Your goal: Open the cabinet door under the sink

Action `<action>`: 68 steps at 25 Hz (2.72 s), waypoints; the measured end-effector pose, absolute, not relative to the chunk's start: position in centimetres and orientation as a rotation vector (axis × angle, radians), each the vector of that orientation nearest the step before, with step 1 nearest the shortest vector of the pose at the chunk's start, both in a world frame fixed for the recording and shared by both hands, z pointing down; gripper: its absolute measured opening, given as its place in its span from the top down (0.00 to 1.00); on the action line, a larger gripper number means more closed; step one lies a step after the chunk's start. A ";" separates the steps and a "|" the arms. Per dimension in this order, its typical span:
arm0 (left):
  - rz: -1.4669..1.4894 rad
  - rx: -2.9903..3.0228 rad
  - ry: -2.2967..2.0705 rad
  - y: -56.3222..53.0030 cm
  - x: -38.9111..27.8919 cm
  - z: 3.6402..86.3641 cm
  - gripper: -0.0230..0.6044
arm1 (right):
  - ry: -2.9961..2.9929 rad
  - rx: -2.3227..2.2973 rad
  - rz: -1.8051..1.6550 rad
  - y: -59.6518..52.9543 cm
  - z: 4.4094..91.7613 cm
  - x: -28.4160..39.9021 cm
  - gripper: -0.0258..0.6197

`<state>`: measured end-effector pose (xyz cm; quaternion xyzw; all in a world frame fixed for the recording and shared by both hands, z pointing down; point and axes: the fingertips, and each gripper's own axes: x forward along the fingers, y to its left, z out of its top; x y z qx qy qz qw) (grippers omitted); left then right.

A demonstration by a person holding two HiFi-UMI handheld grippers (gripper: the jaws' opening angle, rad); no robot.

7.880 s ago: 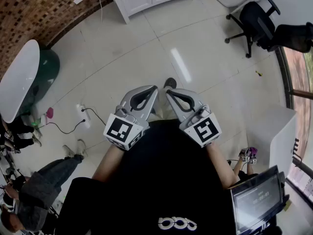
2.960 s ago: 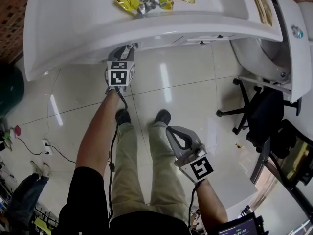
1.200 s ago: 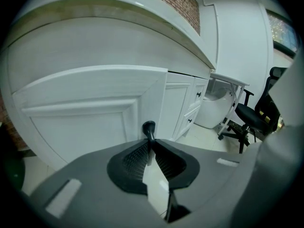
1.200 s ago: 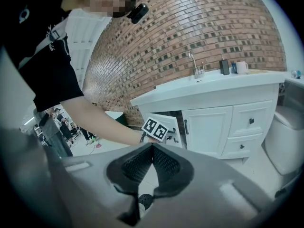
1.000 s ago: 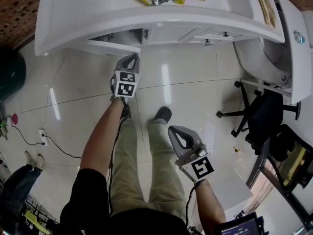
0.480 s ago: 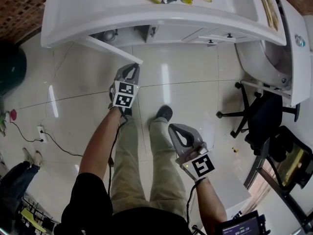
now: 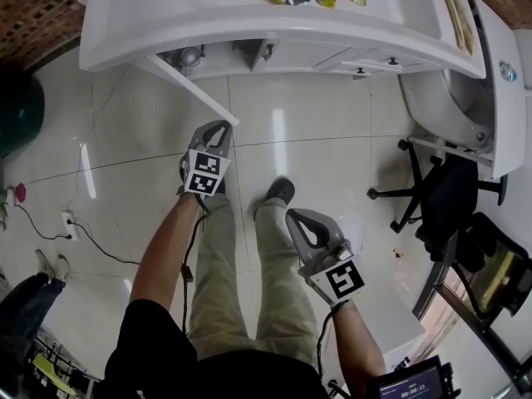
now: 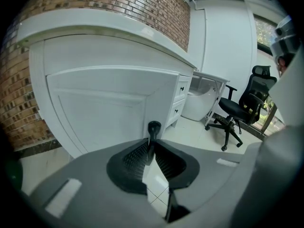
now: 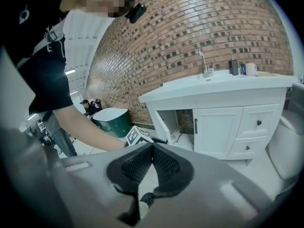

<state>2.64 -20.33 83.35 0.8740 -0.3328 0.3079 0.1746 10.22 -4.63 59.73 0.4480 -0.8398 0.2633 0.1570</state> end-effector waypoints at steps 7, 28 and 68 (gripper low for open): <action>0.886 2.458 -0.948 -17.3 -2.5 83.2 0.87 | -2.405 1.272 0.751 -4.5 59.6 8.6 0.97; 1.039 2.313 -1.115 -16.4 -18.3 83.3 0.89 | -2.464 1.182 0.714 -6.9 57.7 2.0 0.97; 0.166 2.424 -1.360 3.9 -14.2 41.3 0.94 | -2.660 1.155 0.375 9.1 37.6 3.0 0.97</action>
